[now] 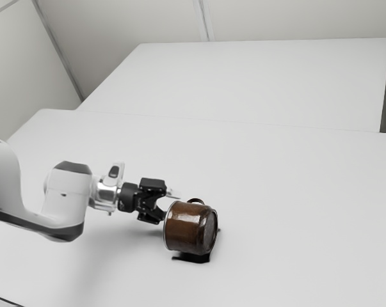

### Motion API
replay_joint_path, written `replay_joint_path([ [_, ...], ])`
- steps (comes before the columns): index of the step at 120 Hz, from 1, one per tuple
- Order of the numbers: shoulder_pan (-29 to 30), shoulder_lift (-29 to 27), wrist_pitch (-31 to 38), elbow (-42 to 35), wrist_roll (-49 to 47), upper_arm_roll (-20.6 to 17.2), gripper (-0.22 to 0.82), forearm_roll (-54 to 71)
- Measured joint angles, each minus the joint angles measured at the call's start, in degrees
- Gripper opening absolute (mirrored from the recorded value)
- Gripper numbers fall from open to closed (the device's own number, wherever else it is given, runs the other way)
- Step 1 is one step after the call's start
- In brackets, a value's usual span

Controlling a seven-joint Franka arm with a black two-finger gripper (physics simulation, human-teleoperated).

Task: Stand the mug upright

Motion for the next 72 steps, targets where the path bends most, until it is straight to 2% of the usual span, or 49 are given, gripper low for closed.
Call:
replay_joint_path([
  [24,-2.3,-0.1,0.7,-0.5,3.1,-1.7,0.58,-2.7],
  [28,-2.2,-0.2,0.7,-0.5,3.5,-1.7,0.52,-2.9],
  [42,-1.1,-0.4,1.0,-0.5,4.8,-1.7,0.21,-3.2],
  [49,-0.5,-0.5,1.1,-0.5,5.3,-1.7,0.10,-3.2],
  [72,-0.7,-0.5,1.4,-0.5,6.6,-1.6,-0.08,-3.1],
])
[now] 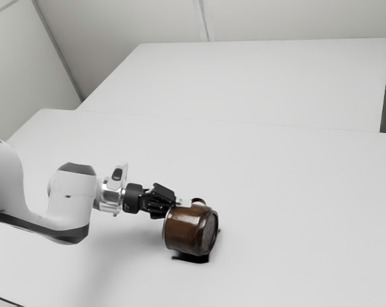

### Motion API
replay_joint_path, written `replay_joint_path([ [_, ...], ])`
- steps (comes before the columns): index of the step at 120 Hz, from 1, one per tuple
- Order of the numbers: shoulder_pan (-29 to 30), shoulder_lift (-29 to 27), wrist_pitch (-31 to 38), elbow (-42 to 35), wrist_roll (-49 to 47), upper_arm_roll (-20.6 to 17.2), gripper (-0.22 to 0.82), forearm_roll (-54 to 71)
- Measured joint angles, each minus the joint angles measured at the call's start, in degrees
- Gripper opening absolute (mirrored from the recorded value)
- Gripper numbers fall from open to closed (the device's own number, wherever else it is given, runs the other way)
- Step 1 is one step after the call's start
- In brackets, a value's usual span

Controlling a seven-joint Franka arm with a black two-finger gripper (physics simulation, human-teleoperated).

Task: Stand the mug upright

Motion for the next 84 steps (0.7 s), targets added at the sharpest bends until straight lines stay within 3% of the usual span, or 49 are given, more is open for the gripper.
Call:
replay_joint_path([
  [32,0.1,-2.0,0.3,1.5,0.8,-0.3,-0.16,0.3],
  [52,0.0,-3.8,0.9,7.3,-0.2,-2.7,-0.17,6.0],
  [67,-0.1,-4.1,4.5,17.0,-3.3,-3.8,-0.17,29.4],
  [84,-0.1,-2.7,7.6,21.4,-12.4,-4.6,-0.17,61.9],
])
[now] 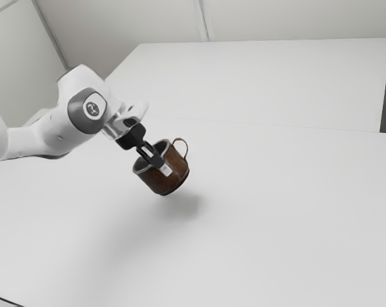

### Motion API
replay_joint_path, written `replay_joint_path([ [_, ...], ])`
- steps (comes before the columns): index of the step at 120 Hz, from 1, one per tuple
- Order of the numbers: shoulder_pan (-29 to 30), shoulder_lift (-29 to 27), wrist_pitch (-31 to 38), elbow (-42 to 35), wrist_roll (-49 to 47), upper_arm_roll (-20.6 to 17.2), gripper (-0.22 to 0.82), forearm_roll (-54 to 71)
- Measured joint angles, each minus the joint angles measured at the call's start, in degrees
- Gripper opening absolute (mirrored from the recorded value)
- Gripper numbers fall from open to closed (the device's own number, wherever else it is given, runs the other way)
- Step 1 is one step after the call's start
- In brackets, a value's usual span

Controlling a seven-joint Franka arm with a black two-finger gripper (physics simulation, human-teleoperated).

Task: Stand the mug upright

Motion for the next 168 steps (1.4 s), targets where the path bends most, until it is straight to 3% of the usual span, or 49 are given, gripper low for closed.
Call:
replay_joint_path([
  [12,0.3,1.3,1.8,0.3,-7.1,-0.7,-0.17,13.7],
  [26,0.2,0.4,3.2,-3.3,-15.0,-1.6,-0.17,20.9],
  [54,-0.1,-11.6,6.8,-19.0,-28.8,-7.2,-0.17,23.6],
  [80,-0.1,-13.2,10.1,-23.3,-38.1,-8.4,-0.17,22.2],
  [105,0.0,-13.2,11.5,-23.6,-43.8,-9.2,0.26,21.0],
  [128,0.0,-13.5,11.8,-23.2,-47.6,-9.3,0.47,20.8],
  [136,0.0,-13.5,9.0,-18.3,-48.5,-9.3,0.50,20.8],
  [151,0.1,-11.9,-5.1,2.9,-49.5,-7.6,0.55,21.9],
  [168,-0.4,-2.5,-21.1,30.1,-49.1,-6.9,0.58,23.3],
])
